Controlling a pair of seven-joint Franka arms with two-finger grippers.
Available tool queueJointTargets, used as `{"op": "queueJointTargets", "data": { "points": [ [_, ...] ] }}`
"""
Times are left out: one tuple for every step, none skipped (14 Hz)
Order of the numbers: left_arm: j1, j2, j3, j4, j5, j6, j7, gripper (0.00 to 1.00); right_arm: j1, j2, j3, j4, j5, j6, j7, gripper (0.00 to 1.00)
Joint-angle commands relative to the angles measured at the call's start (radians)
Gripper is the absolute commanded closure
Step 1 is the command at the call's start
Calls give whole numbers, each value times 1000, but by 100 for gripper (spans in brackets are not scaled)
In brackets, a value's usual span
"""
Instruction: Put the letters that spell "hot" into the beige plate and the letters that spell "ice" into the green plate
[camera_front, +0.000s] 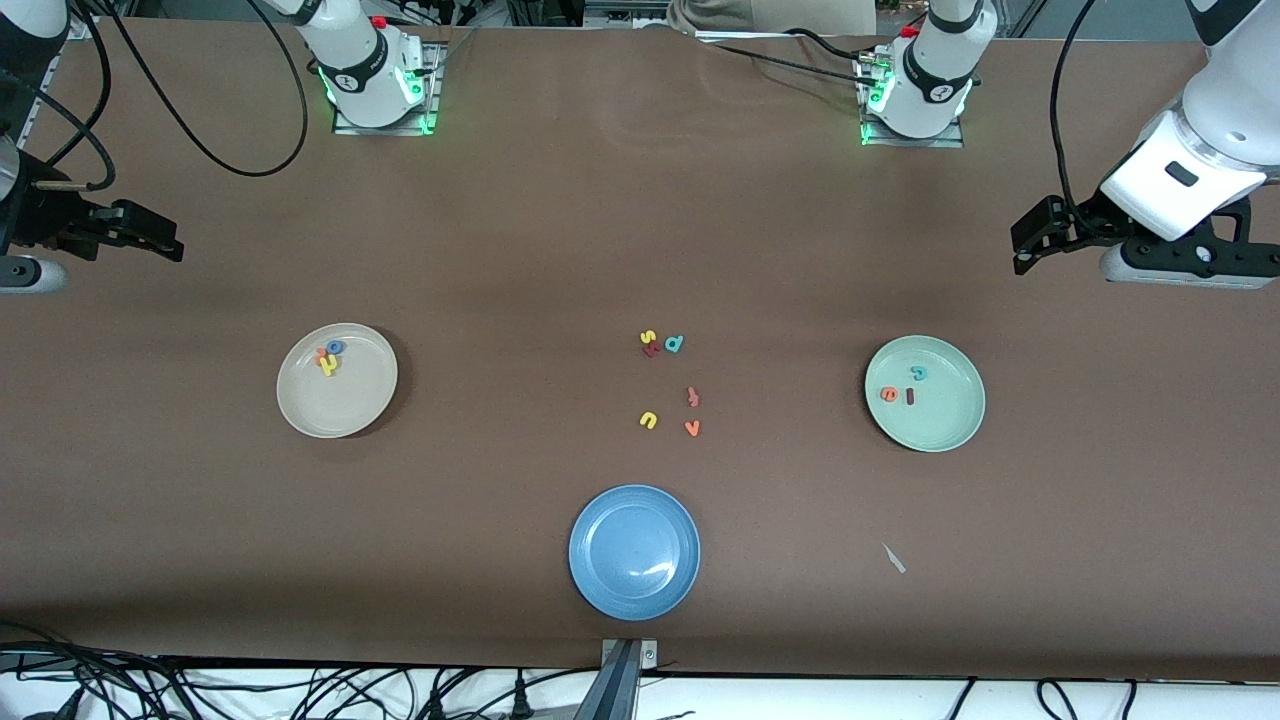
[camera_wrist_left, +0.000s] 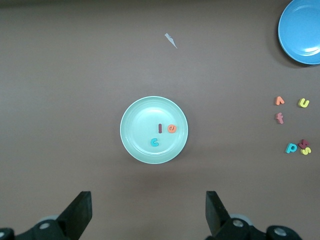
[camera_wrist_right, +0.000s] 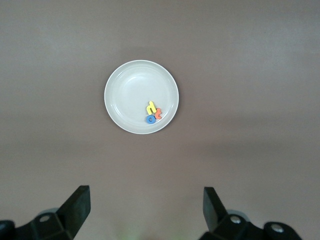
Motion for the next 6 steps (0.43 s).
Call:
{"op": "queueJointTargets", "data": {
  "points": [
    [-2,-2,5,10,-28,-12,2,0,1,1,4,11,-14,-7,7,0],
    [-2,-2,5,10,-28,-12,1,0,1,1,4,11,-14,-5,7,0],
    [-2,-2,5,10,-28,-11,-1,0,1,1,4,11,-14,-5,7,0],
    [-2,-2,5,10,-28,-10,-4,0,1,1,4,11,-14,-5,7,0],
    [-2,-2,5,10,-28,-12,-2,0,1,1,4,11,-14,-4,7,0],
    [0,-2,5,10,-28,-11,-1,0,1,1,4,11,-14,-4,9,0]
  ]
}}
